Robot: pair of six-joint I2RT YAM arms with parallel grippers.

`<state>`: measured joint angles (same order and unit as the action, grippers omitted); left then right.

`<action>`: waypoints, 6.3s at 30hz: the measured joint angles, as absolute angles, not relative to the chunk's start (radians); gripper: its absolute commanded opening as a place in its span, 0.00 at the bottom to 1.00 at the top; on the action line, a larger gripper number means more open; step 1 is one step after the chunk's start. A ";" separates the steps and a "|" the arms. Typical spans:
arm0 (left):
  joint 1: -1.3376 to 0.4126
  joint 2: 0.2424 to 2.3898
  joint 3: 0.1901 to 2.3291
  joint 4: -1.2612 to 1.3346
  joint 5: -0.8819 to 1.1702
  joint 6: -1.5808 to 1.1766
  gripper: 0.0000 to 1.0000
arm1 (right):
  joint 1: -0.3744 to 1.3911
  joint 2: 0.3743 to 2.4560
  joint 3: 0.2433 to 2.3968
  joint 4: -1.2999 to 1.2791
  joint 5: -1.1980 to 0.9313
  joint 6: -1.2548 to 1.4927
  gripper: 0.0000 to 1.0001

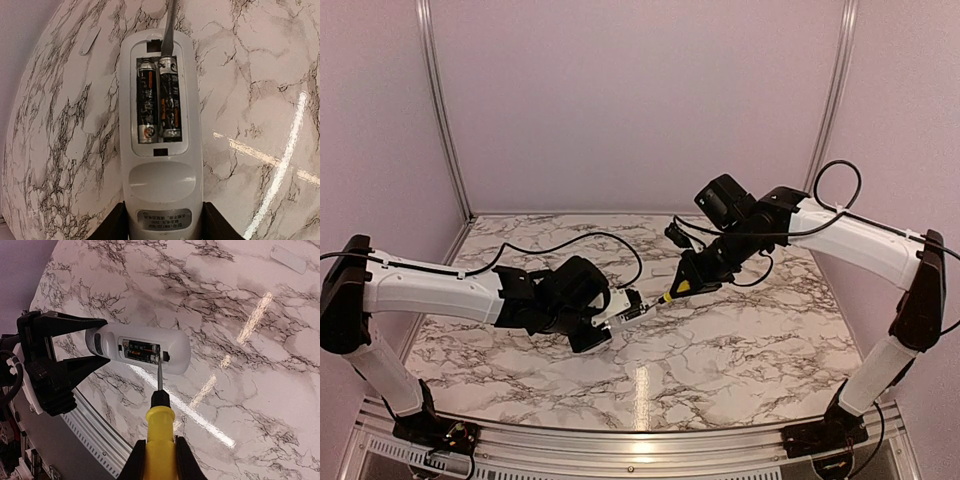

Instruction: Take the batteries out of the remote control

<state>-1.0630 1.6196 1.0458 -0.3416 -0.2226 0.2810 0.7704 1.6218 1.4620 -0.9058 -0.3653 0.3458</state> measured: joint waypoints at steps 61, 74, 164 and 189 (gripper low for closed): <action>-1.063 1.570 0.998 -0.264 -0.262 0.302 0.00 | 0.776 1.583 1.409 -0.806 -0.537 0.390 0.00; -1.063 1.570 0.994 -0.261 -0.249 0.253 0.00 | 0.776 1.563 1.346 -0.793 -0.549 0.392 0.00; -0.990 1.779 1.032 -0.132 -0.097 0.292 0.00 | 0.609 1.882 1.298 -0.570 -0.952 0.171 0.00; -0.973 1.791 1.028 -0.156 -0.088 0.252 0.00 | 0.609 1.734 1.297 -0.585 -0.818 0.236 0.00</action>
<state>-0.9733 1.7908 1.0283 -0.1562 -0.0875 0.2520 0.6094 1.7344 1.2972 -0.5846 -0.8181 0.2363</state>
